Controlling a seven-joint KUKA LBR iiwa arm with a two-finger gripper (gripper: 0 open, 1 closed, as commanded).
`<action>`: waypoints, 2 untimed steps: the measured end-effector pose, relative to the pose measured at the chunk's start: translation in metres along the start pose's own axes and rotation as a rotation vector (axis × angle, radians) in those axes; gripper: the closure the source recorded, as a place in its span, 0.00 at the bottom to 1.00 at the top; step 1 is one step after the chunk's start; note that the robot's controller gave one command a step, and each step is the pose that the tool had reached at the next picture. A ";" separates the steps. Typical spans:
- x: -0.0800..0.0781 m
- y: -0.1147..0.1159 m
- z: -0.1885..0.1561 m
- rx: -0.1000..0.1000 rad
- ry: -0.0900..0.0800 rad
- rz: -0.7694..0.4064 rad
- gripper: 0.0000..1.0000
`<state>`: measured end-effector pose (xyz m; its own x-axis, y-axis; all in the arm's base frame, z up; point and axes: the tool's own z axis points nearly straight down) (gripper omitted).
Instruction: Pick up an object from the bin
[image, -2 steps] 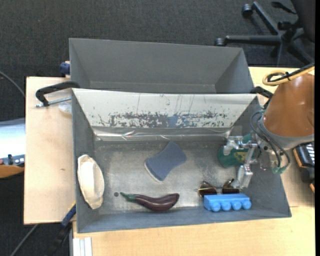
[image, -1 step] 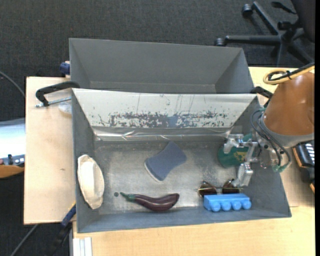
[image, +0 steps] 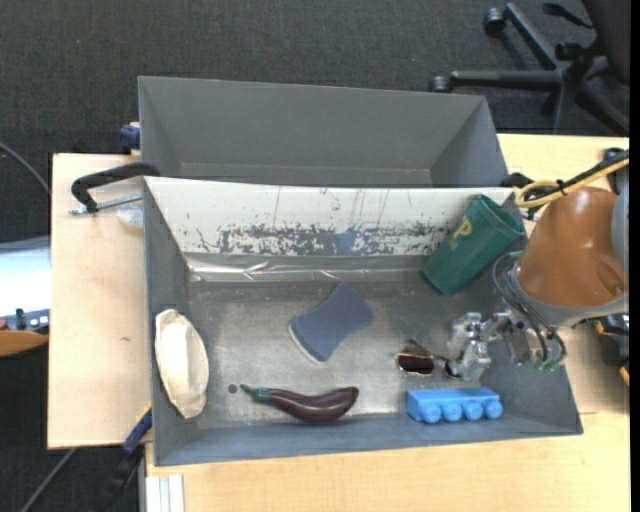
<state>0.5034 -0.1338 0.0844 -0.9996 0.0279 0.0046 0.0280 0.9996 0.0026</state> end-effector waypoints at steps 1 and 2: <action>0.000 0.000 0.000 0.000 0.000 0.000 1.00; 0.001 0.000 -0.004 0.000 0.002 -0.001 1.00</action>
Offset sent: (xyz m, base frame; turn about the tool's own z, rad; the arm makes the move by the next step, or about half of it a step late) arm -0.0073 0.0034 0.1119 -0.0188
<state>0.5020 -0.1334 0.0882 -0.9996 0.0273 0.0065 0.0273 0.9996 0.0030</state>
